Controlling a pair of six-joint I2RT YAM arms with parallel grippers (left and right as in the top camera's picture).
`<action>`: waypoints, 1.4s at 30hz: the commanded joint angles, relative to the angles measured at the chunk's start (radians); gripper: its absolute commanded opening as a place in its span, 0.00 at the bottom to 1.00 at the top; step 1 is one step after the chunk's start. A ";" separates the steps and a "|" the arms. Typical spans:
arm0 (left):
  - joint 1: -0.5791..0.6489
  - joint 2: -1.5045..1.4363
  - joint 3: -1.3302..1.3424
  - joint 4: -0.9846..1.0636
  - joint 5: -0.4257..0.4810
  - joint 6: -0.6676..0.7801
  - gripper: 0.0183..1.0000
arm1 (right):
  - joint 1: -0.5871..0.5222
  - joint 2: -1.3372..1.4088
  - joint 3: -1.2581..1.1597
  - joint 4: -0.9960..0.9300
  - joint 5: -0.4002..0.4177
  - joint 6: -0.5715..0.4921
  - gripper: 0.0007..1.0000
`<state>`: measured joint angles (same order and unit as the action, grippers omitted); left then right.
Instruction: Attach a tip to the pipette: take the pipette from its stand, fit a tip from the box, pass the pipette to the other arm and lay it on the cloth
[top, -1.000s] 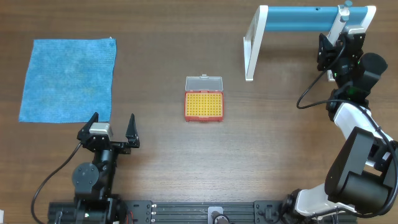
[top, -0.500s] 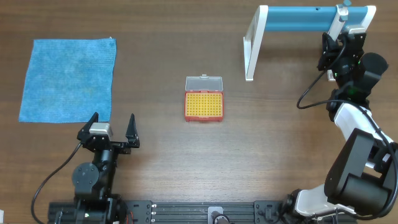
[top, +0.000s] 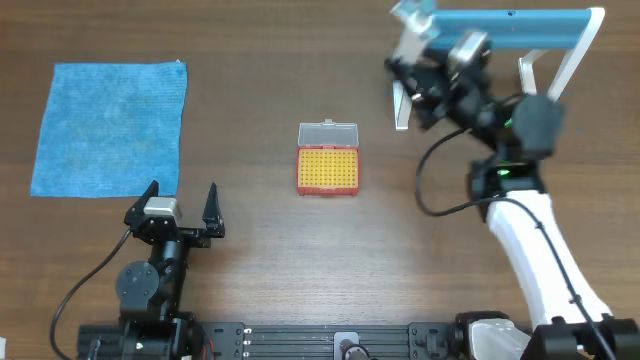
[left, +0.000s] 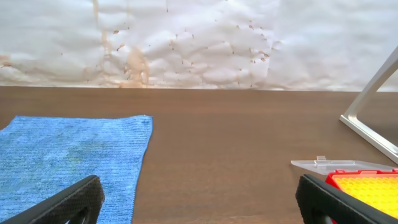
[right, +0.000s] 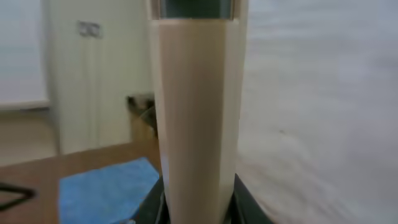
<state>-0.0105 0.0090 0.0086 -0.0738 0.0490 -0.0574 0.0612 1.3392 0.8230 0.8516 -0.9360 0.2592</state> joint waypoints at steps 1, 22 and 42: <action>-0.004 -0.006 -0.003 -0.003 0.015 0.010 1.00 | 0.199 0.081 -0.126 0.189 -0.015 0.018 0.08; -0.004 -0.006 -0.003 -0.003 0.015 0.010 1.00 | 0.251 0.475 -0.167 0.421 -0.050 -0.116 0.07; -0.004 -0.006 -0.003 -0.003 0.015 0.010 1.00 | 0.271 0.531 -0.167 0.421 -0.045 -0.127 0.08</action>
<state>-0.0105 0.0090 0.0086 -0.0738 0.0494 -0.0574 0.3290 1.8553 0.6601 1.2644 -0.9722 0.1474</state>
